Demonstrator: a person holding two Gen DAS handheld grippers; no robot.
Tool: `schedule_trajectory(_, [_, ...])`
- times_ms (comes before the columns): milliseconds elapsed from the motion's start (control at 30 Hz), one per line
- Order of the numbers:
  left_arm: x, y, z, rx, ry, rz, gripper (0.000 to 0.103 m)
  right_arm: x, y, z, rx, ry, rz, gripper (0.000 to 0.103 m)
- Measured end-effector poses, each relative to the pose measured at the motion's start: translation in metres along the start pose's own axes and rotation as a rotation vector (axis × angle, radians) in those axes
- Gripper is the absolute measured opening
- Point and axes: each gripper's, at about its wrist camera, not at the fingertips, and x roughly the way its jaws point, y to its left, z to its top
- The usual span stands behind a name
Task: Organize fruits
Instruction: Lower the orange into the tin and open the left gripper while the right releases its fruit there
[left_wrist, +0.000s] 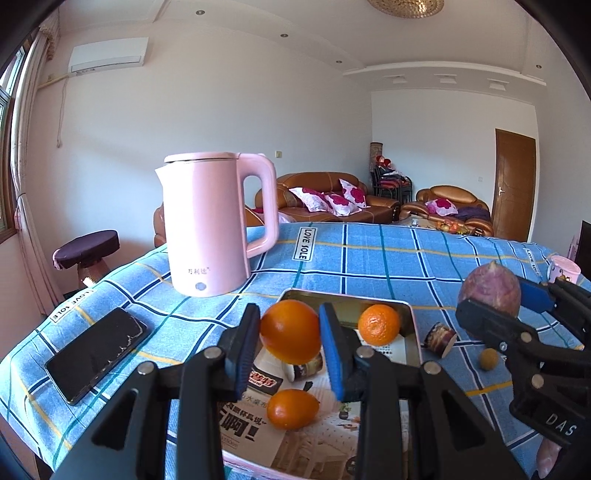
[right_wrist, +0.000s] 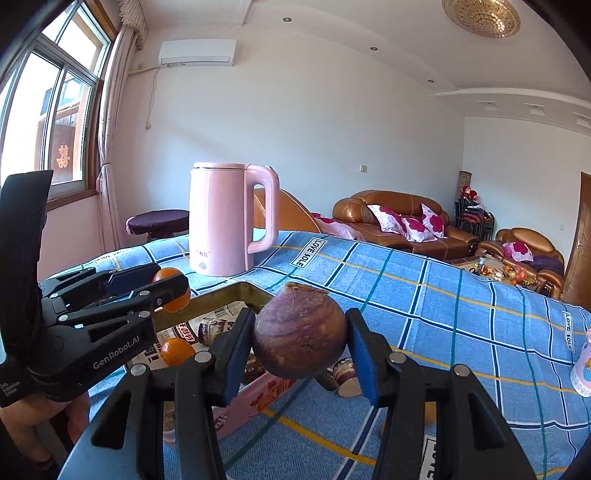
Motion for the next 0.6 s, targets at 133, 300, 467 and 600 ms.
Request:
schedule_trajectory(133, [0.006,0.009,0.000,-0.004,0.015,0.016,0.035,0.006,0.008,0.002,-0.017,0.007,0.018,0.052])
schedule_trajectory(300, [0.014,0.017,-0.001,-0.005,0.038,0.031,0.035,0.017,0.017,0.003,-0.022,0.027,0.038,0.052])
schedule_trajectory(467, [0.021,0.020,-0.003,-0.002,0.063,0.041,0.035,0.027,0.024,0.001,-0.015,0.049,0.062,0.052])
schedule_trajectory(600, [0.027,0.024,-0.004,0.003,0.078,0.049,0.034,0.035,0.031,-0.002,-0.020,0.072,0.081,0.052])
